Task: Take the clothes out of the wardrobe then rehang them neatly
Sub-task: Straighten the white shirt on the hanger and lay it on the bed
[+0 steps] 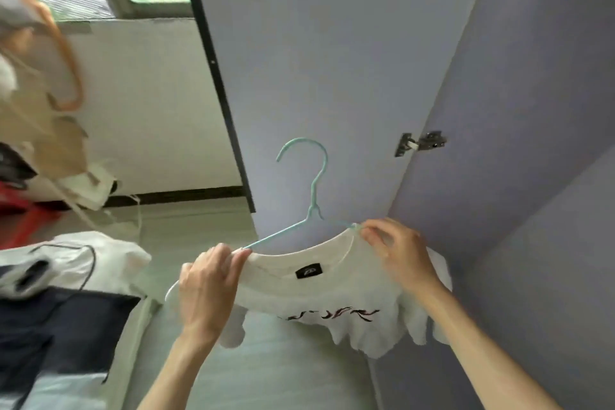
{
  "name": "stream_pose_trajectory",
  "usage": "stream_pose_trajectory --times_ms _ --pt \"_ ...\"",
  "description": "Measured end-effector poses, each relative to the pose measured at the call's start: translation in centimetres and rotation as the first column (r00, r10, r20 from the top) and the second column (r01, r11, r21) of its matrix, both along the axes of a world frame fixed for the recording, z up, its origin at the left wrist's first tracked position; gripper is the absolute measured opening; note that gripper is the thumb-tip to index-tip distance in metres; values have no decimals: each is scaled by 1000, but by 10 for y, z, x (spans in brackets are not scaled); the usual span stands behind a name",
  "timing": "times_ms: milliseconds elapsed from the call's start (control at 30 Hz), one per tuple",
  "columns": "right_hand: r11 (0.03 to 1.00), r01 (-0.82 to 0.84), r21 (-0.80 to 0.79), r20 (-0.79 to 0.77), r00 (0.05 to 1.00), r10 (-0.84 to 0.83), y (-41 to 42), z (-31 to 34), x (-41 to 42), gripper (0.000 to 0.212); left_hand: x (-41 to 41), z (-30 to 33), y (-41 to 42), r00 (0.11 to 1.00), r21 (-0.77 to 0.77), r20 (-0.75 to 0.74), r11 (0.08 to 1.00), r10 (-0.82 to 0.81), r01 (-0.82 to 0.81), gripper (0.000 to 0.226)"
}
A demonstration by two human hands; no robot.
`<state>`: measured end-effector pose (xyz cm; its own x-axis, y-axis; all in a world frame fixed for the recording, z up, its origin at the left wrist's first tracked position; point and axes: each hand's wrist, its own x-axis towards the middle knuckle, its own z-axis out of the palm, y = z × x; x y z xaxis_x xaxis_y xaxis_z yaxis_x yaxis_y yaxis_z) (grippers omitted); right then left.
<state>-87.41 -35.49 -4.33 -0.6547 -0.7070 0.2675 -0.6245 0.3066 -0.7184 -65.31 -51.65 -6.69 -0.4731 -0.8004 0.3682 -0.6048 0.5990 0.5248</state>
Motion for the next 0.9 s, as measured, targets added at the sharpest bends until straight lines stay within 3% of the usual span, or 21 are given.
stream_pose_trajectory --times_ms 167,300,433,533,667,900 --pt "952 -101 290 -154 976 151 -95 -9 60 45 109 -8 -17 908 180 49 890 417 -418 41" --pt "890 -365 273 -48 919 391 -158 -33 137 46 205 -23 -28 804 214 115 776 584 -594 44" --pt "767 -582 271 -73 782 619 -208 -53 210 56 300 -49 -10 643 217 155 609 750 -763 58" --pt "689 -677 260 -129 683 719 -238 -54 267 40 349 -60 13 553 210 132 522 823 -827 57" --pt "651 -711 265 -178 628 758 -269 -46 337 47 391 -56 38 429 137 118 413 896 -900 55" --pt "397 -878 266 -105 383 918 -304 -36 434 57 432 -25 70 79 -49 109 85 991 -995 45"
